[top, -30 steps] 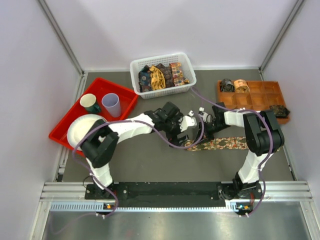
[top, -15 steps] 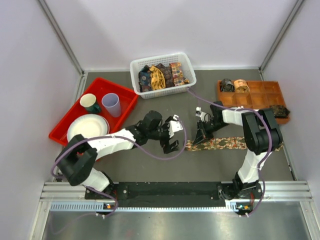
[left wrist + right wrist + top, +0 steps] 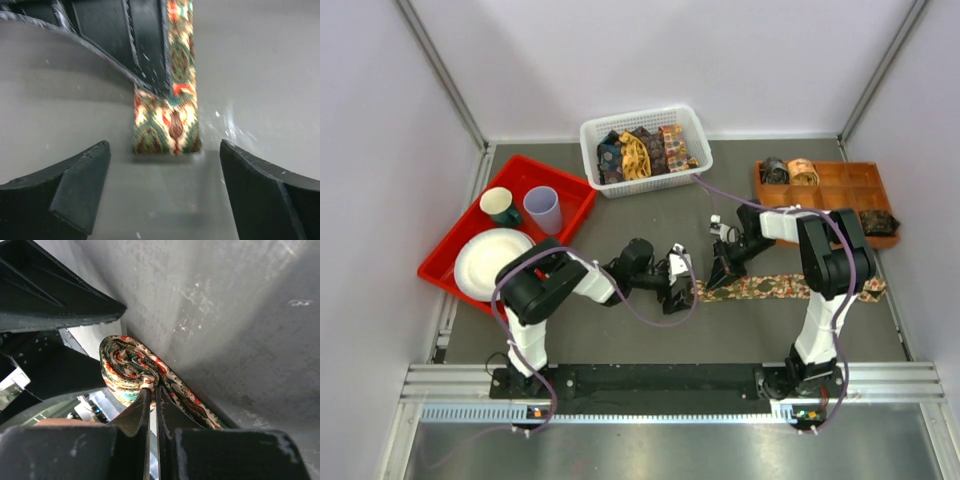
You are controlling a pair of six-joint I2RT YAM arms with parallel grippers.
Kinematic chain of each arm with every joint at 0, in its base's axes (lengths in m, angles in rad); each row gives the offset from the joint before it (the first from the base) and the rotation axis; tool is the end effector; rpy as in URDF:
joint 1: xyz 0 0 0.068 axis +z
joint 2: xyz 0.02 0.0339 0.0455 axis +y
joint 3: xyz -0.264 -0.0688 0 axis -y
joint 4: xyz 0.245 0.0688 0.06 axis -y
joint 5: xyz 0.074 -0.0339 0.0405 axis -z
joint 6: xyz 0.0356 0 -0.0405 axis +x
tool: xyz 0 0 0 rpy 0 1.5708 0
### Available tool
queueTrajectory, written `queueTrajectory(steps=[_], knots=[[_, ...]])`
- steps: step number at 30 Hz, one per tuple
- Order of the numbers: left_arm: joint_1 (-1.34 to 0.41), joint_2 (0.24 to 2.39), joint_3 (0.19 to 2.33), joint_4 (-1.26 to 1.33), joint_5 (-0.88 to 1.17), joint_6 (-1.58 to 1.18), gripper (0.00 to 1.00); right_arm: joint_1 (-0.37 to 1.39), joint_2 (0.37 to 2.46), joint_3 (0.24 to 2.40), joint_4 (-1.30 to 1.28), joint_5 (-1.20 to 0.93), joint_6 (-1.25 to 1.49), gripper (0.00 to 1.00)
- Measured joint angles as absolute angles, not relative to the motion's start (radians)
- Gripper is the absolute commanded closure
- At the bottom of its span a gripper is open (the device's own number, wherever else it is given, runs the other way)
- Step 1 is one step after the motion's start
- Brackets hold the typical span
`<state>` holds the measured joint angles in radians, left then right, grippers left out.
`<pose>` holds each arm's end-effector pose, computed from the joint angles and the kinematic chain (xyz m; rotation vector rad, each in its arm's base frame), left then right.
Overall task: Roll the ties
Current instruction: Roll the tie at the center of the board.
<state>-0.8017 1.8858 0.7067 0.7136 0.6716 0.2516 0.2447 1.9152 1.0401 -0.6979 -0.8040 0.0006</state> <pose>0.2218 -0.2610 0.1152 1.3996 1.5369 -1.0230 0.2965 0.1005 0.1137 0.3401 -2.7838 -1.1830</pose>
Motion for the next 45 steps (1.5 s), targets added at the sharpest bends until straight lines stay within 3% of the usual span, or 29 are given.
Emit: queueTrajectory(steps=[4,8,13,19,22,31,39,45], knots=[[-0.802,1.956,0.723,0.84,0.685,0.213,0.17,0.249,1.929,1.064,-0.731,-0.784,0.012,1.0],[-0.802,2.028,0.746,0.96,0.708,0.168,0.33,0.257,1.93,1.077,-0.749,-0.76,0.022,1.0],[-0.807,2.078,0.754,1.049,0.747,0.143,0.42,0.26,1.93,1.084,-0.758,-0.748,0.029,1.0],[-0.816,2.045,0.76,0.95,0.734,0.233,0.7,0.261,1.93,1.09,-0.767,-0.74,0.027,1.0],[-0.823,2.003,0.797,0.791,0.716,0.297,0.79,0.261,1.927,1.096,-0.777,-0.738,0.018,0.9],[-0.833,1.943,1.007,0.249,0.629,0.45,0.85,0.25,1.914,1.149,-0.828,-0.698,-0.054,0.58],[-0.84,1.926,1.108,-0.006,0.515,0.5,0.84,0.142,1.83,1.151,-0.927,-0.813,-0.097,0.56],[-0.855,1.912,1.111,-0.042,0.459,0.501,0.82,0.144,1.8,1.031,-0.781,-0.942,0.034,0.59]])
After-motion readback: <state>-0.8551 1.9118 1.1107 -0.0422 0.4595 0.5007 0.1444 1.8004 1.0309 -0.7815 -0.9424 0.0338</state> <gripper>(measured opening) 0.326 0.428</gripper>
